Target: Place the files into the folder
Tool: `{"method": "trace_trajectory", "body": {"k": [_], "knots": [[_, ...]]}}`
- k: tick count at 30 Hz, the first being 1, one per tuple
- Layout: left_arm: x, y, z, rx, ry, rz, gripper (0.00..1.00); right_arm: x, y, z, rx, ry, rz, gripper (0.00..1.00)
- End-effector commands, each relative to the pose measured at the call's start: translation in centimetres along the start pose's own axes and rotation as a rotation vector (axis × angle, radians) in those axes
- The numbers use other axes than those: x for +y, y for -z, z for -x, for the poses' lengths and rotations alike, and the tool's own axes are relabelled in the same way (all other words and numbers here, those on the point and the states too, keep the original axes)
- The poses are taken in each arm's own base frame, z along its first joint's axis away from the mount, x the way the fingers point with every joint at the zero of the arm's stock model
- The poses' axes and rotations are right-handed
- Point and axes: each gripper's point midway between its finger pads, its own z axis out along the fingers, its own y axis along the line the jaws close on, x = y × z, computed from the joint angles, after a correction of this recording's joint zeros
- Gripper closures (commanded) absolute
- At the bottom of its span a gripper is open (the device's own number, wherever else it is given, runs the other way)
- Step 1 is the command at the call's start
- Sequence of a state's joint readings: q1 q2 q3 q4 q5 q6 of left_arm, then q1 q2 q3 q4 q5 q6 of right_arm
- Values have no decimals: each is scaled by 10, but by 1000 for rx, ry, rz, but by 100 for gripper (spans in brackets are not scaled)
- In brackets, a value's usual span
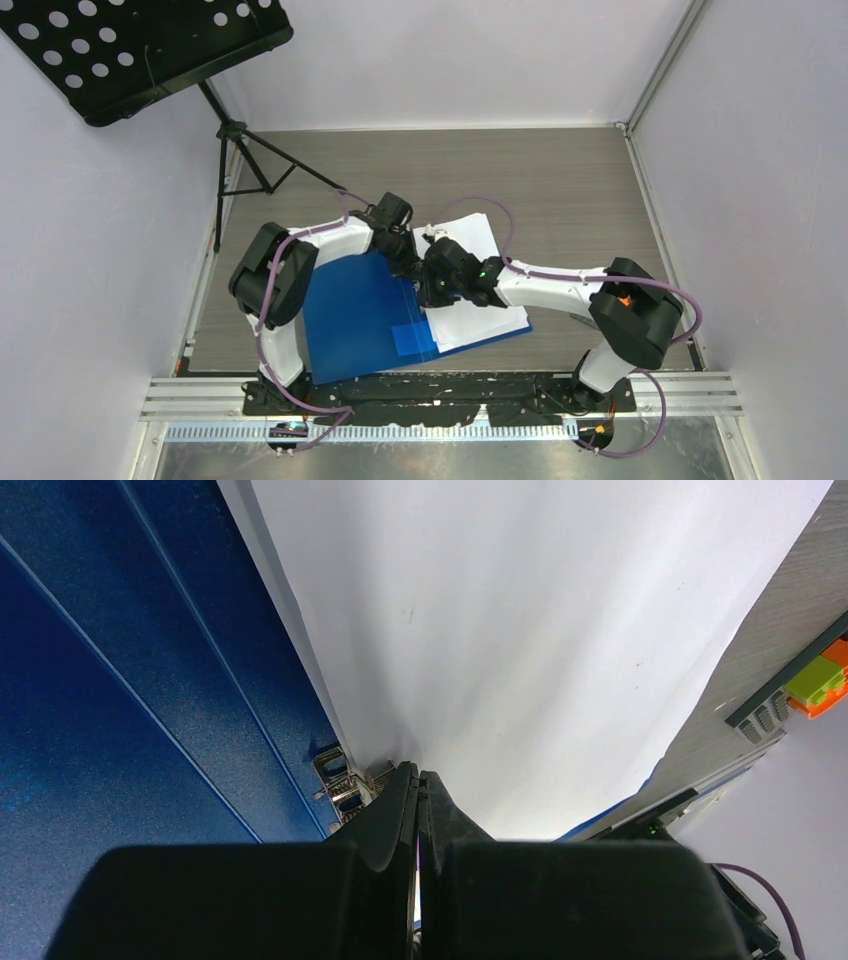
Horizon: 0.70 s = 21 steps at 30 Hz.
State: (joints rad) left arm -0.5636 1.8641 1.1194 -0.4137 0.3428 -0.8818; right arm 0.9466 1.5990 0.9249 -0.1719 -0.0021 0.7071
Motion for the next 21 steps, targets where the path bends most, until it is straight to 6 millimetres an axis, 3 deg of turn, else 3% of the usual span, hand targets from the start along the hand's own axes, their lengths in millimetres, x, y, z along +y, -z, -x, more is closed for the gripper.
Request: {"method": "trace_trajectory", "body": {"k": [1,5,11,15,17,21], "knots": [[42,-12,-2,-6,-4,172,100,-16,1,-14,5,-14,-31,79],[43,-14,-2,-3,1,177,100,-13,0,-20,28,-15,-6,79],[44,-13,-2,-5,11,189,100,-4,3,-9,14,-35,1,79],[45,-13,-2,-3,13,196,100,-12,-3,-16,53,-46,-43,82],[46,-12,-2,-5,9,200,100,-11,-2,-20,54,-52,-15,79],[46,-13,-2,-6,11,197,100,-1,14,-5,3,-78,36,71]]}}
